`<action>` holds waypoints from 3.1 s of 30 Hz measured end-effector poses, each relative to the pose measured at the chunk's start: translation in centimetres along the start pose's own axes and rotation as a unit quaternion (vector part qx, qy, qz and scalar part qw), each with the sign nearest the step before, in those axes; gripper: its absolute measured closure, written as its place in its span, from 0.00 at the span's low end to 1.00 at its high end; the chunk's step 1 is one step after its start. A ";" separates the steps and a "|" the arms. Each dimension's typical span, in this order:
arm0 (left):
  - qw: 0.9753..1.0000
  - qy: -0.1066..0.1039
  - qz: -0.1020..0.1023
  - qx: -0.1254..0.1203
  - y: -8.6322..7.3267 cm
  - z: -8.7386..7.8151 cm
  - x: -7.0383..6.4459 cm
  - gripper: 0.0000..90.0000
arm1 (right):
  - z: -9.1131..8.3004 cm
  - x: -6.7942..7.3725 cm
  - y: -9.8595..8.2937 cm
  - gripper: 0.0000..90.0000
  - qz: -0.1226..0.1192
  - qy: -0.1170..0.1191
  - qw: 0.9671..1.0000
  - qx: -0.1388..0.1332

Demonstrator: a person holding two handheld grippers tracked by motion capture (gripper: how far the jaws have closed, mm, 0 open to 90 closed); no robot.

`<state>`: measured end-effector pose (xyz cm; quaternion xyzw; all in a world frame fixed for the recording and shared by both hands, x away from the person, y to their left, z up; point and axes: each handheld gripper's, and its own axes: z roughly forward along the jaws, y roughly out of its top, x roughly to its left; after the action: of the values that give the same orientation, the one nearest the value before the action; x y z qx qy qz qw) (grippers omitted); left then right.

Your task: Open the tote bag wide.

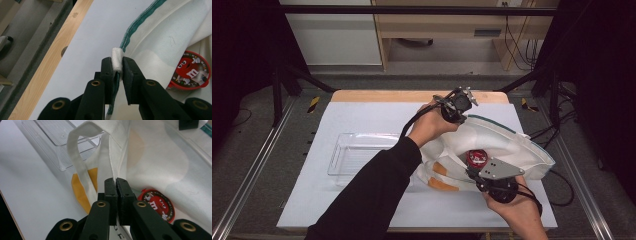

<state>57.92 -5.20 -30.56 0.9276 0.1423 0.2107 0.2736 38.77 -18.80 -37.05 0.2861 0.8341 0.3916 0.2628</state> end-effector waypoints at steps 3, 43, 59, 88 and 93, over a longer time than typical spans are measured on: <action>1.000 0.000 0.002 0.000 -0.1 0.1 0.0 0.89 | 0.1 0.1 -0.1 0.98 0.002 0.000 1.000 0.001; 0.997 0.045 -0.027 -0.051 -1.1 -2.9 1.4 0.90 | 0.4 3.2 -3.7 0.99 0.014 0.037 0.998 -0.041; 0.996 0.062 -0.032 -0.055 -1.4 -2.0 2.0 0.90 | 1.2 4.2 -4.6 0.99 0.014 0.062 0.998 -0.027; 0.995 0.066 -0.056 -0.044 -2.5 1.4 2.6 0.90 | 2.2 4.9 -5.4 0.99 -0.002 0.082 0.997 0.001; 0.995 0.067 -0.053 -0.044 -2.4 1.7 2.5 0.90 | 2.5 5.0 -5.6 0.99 -0.008 0.085 0.996 0.013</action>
<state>60.49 -3.03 -32.42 0.8897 0.2002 0.2632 0.3146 35.42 -17.09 -43.95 0.2483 0.8607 0.4019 0.1900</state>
